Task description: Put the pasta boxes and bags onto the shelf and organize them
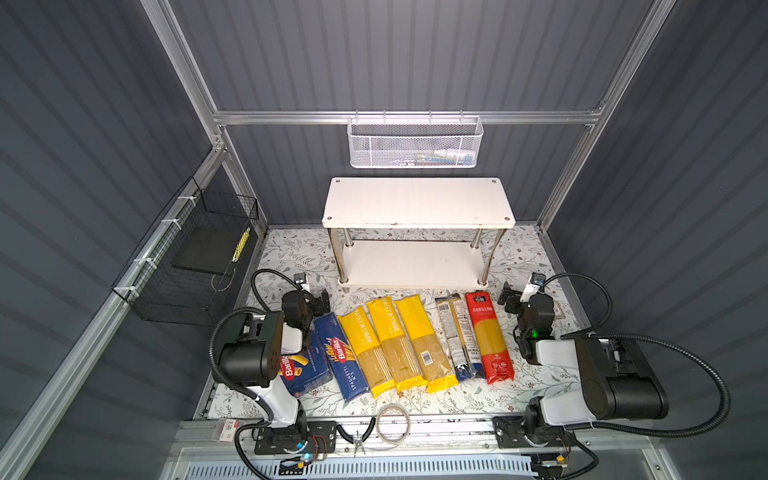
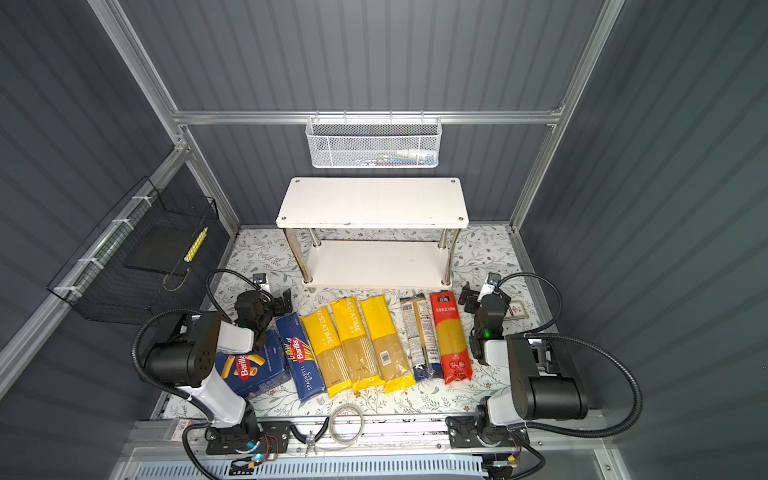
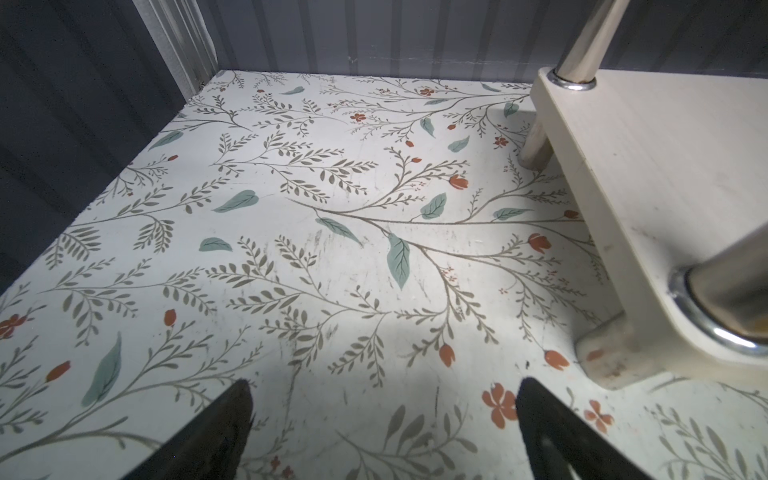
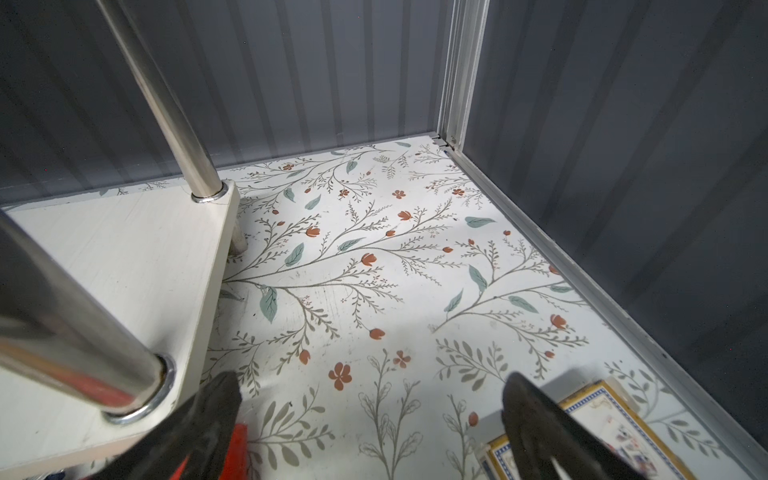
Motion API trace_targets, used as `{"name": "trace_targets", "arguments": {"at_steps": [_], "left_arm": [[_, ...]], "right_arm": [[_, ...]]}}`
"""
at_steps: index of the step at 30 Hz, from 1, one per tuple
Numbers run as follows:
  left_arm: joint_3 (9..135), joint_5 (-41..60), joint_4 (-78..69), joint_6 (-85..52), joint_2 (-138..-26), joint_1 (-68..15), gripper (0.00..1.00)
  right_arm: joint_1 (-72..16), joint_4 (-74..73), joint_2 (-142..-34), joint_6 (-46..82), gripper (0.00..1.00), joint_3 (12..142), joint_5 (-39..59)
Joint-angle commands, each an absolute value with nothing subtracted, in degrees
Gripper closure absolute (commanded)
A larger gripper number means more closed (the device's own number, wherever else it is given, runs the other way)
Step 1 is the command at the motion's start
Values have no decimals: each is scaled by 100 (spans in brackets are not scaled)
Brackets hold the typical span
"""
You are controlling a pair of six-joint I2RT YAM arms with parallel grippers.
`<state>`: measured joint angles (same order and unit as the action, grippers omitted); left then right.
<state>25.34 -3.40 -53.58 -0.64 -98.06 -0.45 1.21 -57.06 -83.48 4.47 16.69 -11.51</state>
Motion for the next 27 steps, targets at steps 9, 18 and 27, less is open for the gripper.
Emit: {"name": "trace_targets", "arguments": {"at_steps": [9,18,27], "left_arm": [[2637,-419,-5317,-53,-9817,-79,0],[2611,-405,-5357,-53,-9800,-79,0],[2453,-334,-5092,-53,-9171,-75,0]], "right_arm": [[155,-5765,-8365,452,1,1775,-1093],[151,-5477,-8221,418,1,1867,-990],[132,-2532,-6771,813,1,2684,-517]]}}
